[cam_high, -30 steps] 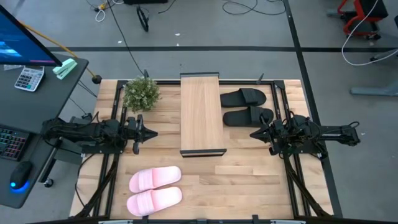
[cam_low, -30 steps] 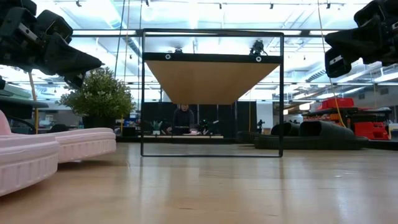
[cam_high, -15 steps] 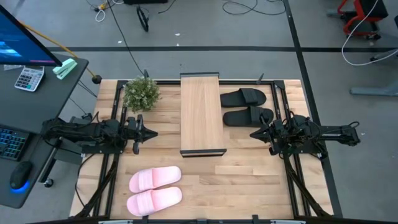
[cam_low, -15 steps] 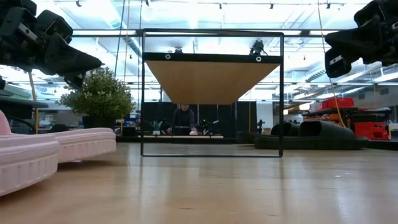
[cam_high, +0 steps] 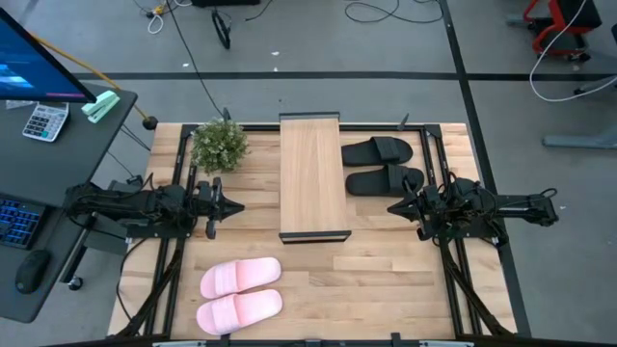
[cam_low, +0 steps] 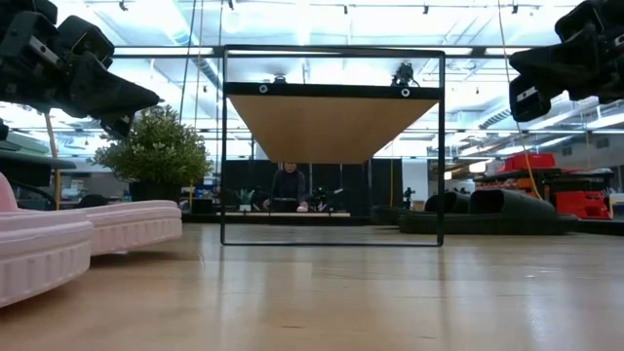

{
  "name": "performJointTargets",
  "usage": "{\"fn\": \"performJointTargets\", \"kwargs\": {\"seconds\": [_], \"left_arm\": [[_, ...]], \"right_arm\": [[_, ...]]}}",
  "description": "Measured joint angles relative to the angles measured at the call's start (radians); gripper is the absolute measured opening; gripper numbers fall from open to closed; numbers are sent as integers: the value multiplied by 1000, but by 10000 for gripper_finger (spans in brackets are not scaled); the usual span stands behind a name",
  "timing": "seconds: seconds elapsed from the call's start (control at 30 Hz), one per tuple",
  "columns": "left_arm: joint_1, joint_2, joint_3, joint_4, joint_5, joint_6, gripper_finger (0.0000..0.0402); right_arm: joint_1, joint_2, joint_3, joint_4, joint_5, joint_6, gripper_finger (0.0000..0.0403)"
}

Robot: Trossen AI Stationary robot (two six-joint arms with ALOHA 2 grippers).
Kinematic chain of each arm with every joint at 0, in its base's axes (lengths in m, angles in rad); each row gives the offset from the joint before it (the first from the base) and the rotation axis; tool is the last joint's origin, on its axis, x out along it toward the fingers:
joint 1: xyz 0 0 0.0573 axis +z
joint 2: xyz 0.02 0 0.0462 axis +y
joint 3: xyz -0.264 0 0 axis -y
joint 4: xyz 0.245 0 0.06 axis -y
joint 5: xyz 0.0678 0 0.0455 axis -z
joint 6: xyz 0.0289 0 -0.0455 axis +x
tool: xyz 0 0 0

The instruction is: Pick and place slides into the shelf

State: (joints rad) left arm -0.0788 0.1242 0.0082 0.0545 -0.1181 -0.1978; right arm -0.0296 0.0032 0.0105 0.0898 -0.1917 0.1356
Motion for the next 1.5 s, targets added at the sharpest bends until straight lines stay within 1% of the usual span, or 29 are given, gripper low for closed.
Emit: {"fn": "performJointTargets", "kwargs": {"seconds": [0.37, 0.77, 1.13, 1.4, 1.5], "left_arm": [[0, 0, 0, 0, 0, 1, 38], [0, 0, 0, 0, 0, 0, 25], [0, 0, 0, 0, 0, 0, 37], [0, 0, 0, 0, 0, 0, 25], [0, 0, 0, 0, 0, 8, 23]], "right_arm": [[0, 0, 0, 0, 0, 0, 23], [0, 0, 0, 0, 0, -2, 23], [0, 0, 0, 0, 0, 0, 23], [0, 0, 0, 0, 0, 1, 23], [0, 0, 0, 0, 0, 40, 23]]}}
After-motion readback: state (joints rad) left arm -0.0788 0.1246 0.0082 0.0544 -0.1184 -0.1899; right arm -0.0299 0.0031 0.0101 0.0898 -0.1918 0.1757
